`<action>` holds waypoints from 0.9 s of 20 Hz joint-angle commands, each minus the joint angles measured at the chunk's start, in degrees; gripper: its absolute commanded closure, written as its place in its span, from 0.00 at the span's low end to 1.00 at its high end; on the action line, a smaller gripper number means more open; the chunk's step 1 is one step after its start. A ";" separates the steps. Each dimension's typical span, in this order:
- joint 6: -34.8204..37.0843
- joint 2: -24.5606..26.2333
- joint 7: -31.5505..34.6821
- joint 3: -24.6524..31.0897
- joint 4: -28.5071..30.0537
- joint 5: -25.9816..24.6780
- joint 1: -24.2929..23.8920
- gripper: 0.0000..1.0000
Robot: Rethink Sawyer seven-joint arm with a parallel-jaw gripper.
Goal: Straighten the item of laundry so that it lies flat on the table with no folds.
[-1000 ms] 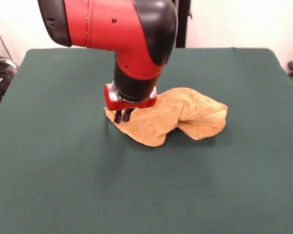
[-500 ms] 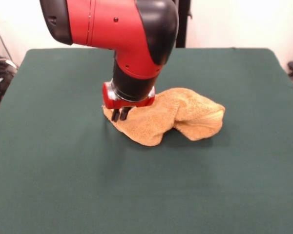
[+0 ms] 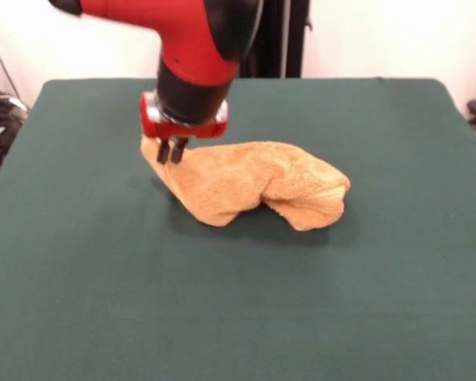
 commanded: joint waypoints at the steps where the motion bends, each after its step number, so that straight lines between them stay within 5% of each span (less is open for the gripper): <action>1: 5.58 -7.64 -4.85 1.47 8.06 -0.42 1.64 1.00; 18: 9.32 -14.87 -10.21 4.29 4.68 0.19 -1.54 1.00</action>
